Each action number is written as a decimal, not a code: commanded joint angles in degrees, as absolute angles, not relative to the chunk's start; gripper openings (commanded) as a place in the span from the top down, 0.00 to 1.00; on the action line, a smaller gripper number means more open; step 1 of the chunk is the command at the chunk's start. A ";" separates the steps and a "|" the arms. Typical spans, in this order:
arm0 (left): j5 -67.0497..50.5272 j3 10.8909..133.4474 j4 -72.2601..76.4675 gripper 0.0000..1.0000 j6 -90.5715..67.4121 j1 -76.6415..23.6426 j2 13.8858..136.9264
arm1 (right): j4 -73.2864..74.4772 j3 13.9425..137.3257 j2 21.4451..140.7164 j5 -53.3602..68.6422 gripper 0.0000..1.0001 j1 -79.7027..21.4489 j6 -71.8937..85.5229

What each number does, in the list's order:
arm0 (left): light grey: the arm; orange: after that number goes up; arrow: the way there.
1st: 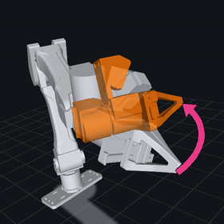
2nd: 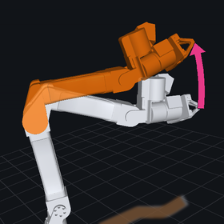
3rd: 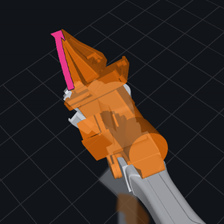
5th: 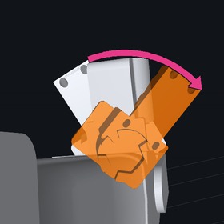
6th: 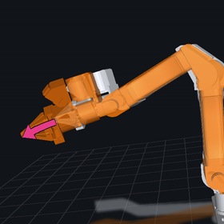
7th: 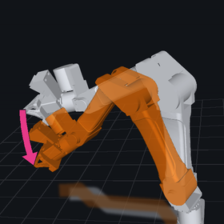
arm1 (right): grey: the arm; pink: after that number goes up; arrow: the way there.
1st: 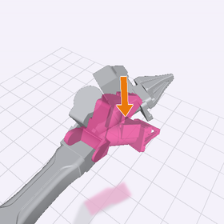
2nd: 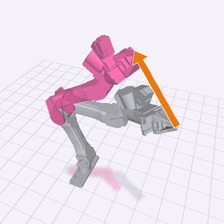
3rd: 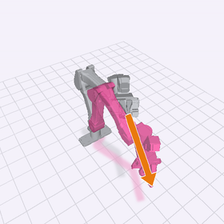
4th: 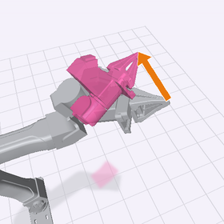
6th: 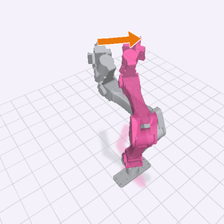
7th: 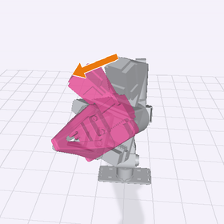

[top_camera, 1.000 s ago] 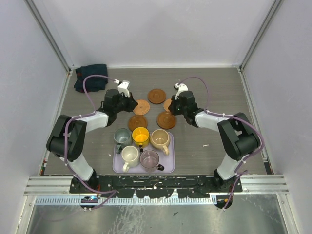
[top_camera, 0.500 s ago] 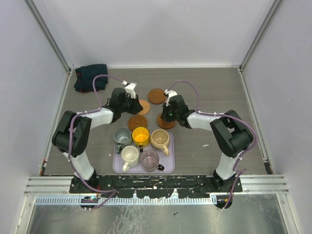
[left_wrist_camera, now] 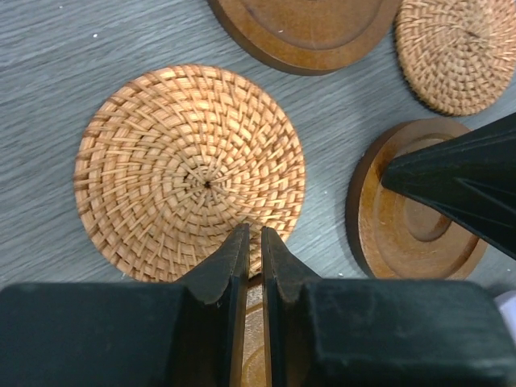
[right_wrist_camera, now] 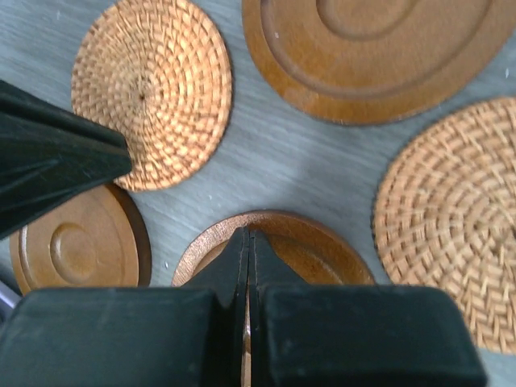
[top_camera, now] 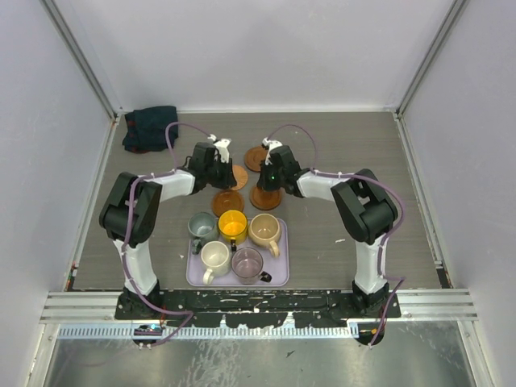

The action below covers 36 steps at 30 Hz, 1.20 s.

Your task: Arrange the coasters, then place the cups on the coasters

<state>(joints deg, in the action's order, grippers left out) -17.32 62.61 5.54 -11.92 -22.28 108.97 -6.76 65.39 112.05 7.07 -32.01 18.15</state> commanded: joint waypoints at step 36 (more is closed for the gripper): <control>-14.11 74.90 -2.99 0.86 -13.81 -16.25 108.32 | -3.43 80.00 115.46 5.59 0.99 -24.46 14.07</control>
